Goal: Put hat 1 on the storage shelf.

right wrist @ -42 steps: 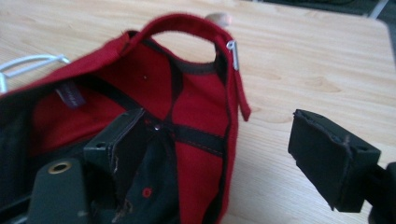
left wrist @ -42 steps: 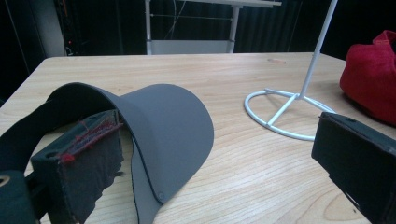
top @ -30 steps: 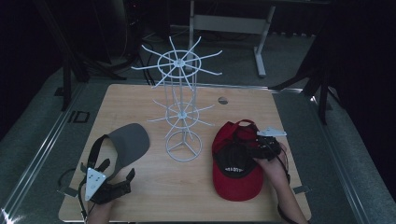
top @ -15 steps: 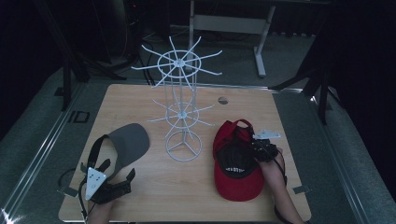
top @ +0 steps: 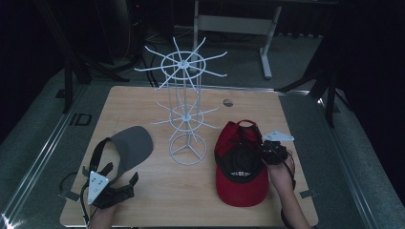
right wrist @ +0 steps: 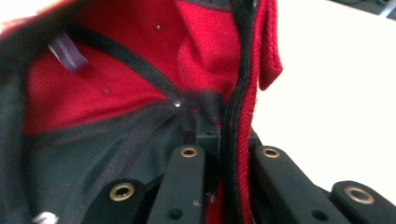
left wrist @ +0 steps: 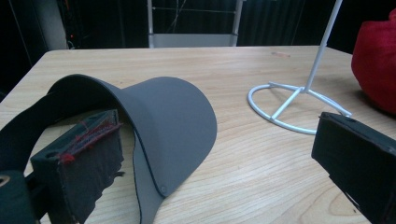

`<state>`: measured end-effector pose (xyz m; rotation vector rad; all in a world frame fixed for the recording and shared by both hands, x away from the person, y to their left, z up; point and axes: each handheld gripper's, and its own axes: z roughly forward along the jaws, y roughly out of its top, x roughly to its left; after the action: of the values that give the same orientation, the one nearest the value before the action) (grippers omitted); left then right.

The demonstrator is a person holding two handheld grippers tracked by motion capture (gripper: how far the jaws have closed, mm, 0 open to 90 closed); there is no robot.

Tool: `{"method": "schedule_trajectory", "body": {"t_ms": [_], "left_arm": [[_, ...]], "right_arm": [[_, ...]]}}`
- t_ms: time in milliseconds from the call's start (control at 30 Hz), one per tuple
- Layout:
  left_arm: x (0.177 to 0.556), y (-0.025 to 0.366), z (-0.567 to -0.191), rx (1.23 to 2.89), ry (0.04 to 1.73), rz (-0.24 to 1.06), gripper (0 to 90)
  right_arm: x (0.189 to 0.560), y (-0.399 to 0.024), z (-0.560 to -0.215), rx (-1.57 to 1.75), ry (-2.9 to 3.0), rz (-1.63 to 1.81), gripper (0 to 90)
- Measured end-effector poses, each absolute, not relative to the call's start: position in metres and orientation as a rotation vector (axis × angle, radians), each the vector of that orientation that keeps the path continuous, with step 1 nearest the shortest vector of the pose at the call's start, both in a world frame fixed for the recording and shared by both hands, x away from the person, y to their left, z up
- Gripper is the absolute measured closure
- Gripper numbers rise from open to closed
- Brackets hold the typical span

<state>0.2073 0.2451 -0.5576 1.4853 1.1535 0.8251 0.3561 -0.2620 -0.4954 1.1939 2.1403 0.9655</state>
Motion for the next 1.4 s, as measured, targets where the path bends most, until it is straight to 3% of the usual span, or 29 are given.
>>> {"method": "schedule_trajectory", "body": {"t_ms": [533, 1400], "left_arm": [[0.206, 0.243, -0.555, 1.497, 1.162, 0.832, 2.1], [0.194, 0.205, -0.522, 1.544, 1.046, 0.671, 2.1]], "right_arm": [[0.333, -0.264, -0.438, 1.159, 2.011, 1.090, 86.6], [0.306, -0.276, -0.376, 1.109, 1.889, 1.258, 86.5]]}}
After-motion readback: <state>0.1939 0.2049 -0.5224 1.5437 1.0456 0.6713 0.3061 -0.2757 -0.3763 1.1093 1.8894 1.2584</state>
